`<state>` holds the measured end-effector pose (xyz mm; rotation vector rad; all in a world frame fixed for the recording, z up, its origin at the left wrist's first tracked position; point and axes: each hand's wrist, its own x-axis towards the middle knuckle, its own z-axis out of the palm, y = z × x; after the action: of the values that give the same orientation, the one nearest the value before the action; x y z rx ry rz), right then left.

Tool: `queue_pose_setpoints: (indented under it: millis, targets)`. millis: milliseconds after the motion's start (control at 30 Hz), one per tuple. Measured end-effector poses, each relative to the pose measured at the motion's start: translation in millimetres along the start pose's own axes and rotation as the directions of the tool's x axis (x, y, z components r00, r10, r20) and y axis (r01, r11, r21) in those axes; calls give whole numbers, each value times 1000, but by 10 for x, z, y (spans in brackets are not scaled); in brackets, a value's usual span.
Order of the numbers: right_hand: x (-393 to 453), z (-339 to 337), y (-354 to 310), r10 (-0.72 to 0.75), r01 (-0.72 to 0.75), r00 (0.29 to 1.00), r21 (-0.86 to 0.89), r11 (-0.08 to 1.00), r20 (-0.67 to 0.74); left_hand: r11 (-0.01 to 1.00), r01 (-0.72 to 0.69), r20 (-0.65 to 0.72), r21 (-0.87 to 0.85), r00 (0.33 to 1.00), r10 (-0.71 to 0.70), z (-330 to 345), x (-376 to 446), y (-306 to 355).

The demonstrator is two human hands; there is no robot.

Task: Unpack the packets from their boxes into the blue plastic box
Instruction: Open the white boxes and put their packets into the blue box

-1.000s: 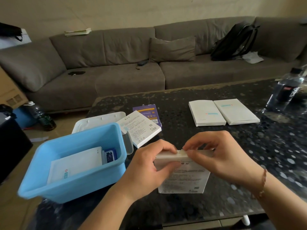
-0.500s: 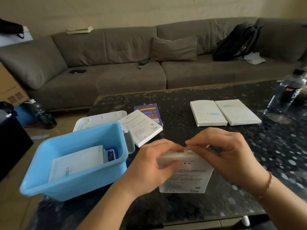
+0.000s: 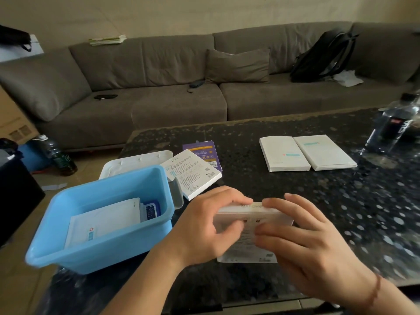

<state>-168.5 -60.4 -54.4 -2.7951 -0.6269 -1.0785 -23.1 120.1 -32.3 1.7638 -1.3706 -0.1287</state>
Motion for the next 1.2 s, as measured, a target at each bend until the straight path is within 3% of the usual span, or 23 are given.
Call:
queue_pose_setpoints:
  millis: [133, 267, 533, 600, 700, 800, 867, 1000, 1200]
  targets:
    - [-8, 26, -19, -5, 5, 1000, -22, 1000, 15, 999, 7, -70, -54, 997, -10, 45, 58, 37]
    - [-16, 29, -16, 0, 0, 1000, 0, 1000, 22, 1000, -14, -117, 14, 993, 15, 89, 81, 8]
    - [-17, 63, -10, 11, -5, 998, 103, 995, -58, 928, -171, -172, 330, 956, 237, 104, 48, -37]
    - [10, 57, -27, 93, -53, 984, 248, 967, -154, 906, -187, -167, 381, 949, 266, 118, 41, -42]
    - [94, 42, -42, 345, -211, 897, 418, 884, -275, 885, -186, -172, 428, 944, 281, 157, 28, -59]
    - [204, 94, -21, 509, -417, 831, 354, 837, -225, 867, -178, -184, 465, 939, 292, 189, 9, -72]
    - [241, 163, -4, 518, -476, 834, 226, 850, -190, 865, -179, -187, 468, 937, 295, 189, 1, -59]
    - [228, 270, -19, 449, -441, 868, 87, 893, -213, 859, -179, -161, 480, 944, 287, 162, 5, -58]
    - [192, 353, -56, 489, -443, 846, 229, 867, -211, 897, -139, -46, 420, 984, 174, 73, -29, -23]
